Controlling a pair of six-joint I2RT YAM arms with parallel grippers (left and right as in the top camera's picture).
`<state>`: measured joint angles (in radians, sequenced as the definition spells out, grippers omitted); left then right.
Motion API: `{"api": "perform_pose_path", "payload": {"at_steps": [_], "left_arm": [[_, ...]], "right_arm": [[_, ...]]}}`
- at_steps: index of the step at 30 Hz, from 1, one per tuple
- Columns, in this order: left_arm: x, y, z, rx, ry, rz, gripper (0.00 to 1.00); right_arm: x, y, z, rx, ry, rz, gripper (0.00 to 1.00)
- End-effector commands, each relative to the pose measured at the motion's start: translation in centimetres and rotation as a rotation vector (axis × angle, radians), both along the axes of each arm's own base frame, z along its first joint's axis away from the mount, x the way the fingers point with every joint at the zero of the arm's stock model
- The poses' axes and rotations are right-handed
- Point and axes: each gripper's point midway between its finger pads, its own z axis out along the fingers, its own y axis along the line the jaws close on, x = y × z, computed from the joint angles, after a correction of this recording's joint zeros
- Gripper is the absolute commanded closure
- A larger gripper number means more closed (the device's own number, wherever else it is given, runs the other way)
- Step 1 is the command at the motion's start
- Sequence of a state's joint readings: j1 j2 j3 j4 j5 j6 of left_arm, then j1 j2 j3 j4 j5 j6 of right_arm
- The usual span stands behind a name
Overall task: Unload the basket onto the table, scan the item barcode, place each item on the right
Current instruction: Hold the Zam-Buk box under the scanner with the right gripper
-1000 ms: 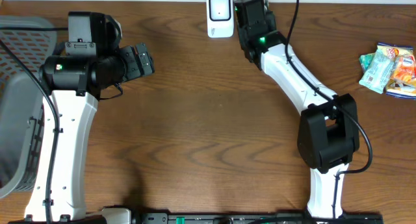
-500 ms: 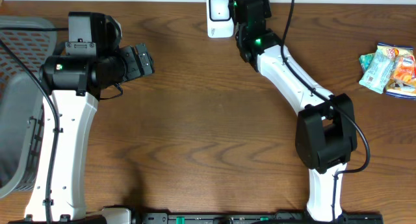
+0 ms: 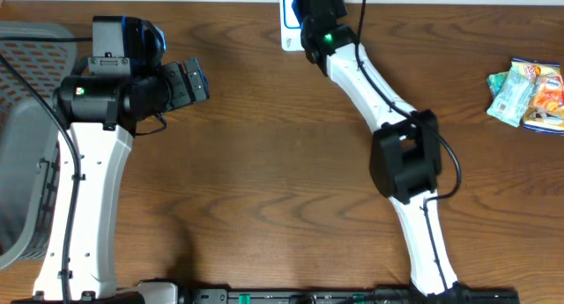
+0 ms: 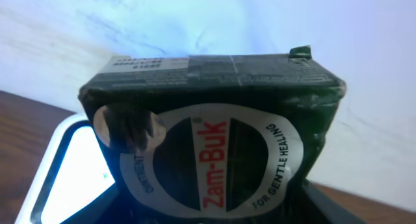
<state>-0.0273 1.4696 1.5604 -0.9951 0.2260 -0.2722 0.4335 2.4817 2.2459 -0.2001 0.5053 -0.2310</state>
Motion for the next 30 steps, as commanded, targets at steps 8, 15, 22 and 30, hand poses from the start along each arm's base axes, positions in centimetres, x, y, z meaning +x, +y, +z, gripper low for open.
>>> {"api": "perform_pose_path", "payload": {"at_steps": [8, 15, 22, 30], "left_arm": [[0.0, 0.2, 0.1, 0.006, -0.001, 0.0, 0.02], [0.0, 0.2, 0.1, 0.006, -0.001, 0.0, 0.02], [0.0, 0.2, 0.1, 0.006, -0.001, 0.0, 0.02], [0.0, 0.2, 0.1, 0.006, -0.001, 0.0, 0.02]], "right_arm": [[0.4, -0.5, 0.2, -0.273, 0.009, 0.03, 0.58], [0.3, -1.5, -3.8, -0.341, 0.084, -0.009, 0.59], [-0.1, -0.1, -4.7, -0.32, 0.089, 0.004, 0.59], [0.1, -3.1, -1.1, -0.312, 0.043, -0.096, 0.57]]}}
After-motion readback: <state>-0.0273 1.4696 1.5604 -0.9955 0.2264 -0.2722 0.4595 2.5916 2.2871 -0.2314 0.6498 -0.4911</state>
